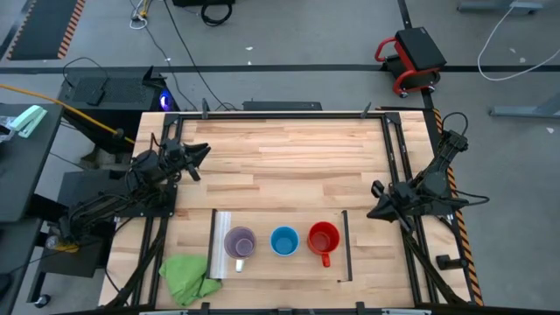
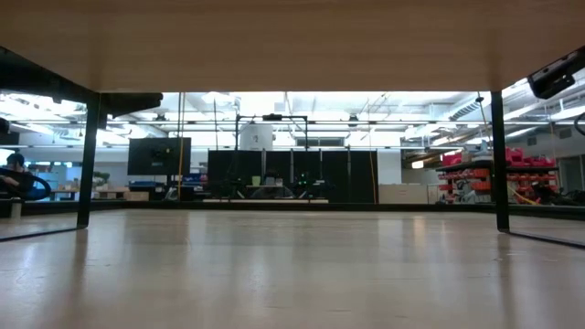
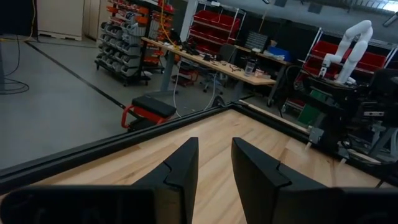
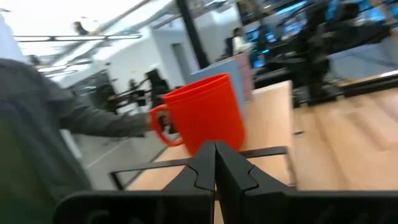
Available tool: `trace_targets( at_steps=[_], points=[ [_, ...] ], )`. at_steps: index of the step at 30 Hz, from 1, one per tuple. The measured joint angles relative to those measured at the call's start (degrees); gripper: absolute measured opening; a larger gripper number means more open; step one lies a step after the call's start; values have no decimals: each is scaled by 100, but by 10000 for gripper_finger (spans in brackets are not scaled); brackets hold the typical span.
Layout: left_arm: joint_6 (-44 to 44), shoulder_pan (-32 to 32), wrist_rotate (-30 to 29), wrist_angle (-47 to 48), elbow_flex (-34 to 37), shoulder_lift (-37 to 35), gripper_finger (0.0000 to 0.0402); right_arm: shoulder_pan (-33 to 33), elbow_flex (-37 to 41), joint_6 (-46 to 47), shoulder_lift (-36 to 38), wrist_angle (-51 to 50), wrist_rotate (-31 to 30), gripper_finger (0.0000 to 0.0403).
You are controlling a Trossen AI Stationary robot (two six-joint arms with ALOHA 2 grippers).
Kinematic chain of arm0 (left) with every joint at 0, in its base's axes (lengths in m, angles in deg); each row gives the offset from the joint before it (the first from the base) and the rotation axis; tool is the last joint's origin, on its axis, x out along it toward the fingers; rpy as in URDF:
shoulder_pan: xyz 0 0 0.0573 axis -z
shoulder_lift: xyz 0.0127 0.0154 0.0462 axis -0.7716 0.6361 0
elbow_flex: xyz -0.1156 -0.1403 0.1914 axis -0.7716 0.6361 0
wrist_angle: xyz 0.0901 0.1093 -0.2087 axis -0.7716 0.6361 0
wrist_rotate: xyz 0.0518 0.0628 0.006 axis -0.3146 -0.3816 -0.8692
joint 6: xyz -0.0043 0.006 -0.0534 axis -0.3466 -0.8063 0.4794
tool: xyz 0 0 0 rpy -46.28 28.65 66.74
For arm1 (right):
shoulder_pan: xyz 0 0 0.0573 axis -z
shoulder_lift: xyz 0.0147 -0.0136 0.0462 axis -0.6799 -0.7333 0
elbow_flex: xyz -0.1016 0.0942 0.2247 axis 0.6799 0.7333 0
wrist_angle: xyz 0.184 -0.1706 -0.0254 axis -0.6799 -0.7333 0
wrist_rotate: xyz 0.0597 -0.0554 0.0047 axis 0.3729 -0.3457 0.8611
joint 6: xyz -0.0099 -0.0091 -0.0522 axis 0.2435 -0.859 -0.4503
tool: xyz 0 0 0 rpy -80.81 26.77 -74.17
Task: Stack small to large cups/mugs on shelf
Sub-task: Return to Home Position
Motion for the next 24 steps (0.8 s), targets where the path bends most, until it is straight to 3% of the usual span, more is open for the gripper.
trace_targets(
  at_steps=[11,24],
  points=[
    [2,2,2,0,-2,0,105,0,2,226,-36,-185,811,9],
    [4,2,2,-1,0,0,105,468,2,-416,-42,-190,894,9]
  ],
)
